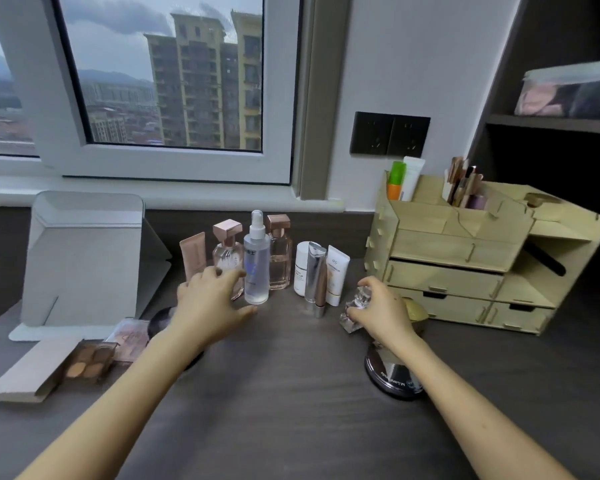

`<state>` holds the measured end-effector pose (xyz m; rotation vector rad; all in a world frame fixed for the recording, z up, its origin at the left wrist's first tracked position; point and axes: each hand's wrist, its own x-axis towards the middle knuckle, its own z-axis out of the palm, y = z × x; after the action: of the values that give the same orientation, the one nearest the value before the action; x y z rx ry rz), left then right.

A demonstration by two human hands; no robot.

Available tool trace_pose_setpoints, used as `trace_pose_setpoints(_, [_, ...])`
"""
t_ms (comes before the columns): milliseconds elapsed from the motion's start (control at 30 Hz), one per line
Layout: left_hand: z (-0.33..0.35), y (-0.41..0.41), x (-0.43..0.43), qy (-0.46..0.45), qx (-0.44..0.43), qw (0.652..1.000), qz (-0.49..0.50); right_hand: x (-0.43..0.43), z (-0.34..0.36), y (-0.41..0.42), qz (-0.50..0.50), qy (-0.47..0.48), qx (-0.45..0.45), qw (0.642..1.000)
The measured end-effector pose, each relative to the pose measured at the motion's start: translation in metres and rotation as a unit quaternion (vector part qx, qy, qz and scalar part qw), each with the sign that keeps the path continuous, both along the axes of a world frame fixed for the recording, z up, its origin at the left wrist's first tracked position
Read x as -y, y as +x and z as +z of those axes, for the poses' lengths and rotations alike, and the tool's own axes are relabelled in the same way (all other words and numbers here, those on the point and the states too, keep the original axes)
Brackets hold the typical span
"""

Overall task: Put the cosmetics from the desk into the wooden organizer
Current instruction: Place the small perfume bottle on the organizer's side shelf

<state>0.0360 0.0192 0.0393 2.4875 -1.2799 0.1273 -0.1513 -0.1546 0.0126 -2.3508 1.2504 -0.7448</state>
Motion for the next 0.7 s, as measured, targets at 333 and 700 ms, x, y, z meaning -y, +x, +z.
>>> trace_pose_setpoints(333, [0.049, -0.085, 0.102, -0.130, -0.022, 0.970, -0.203, 0.022, 0.129, -0.105, -0.076, -0.128, 0.247, 0.958])
trace_pose_setpoints(700, [0.082, -0.123, 0.207, -0.198, -0.025, 0.924, -0.327, 0.207, 0.179, -0.127, -0.217, -0.203, 0.168, 0.940])
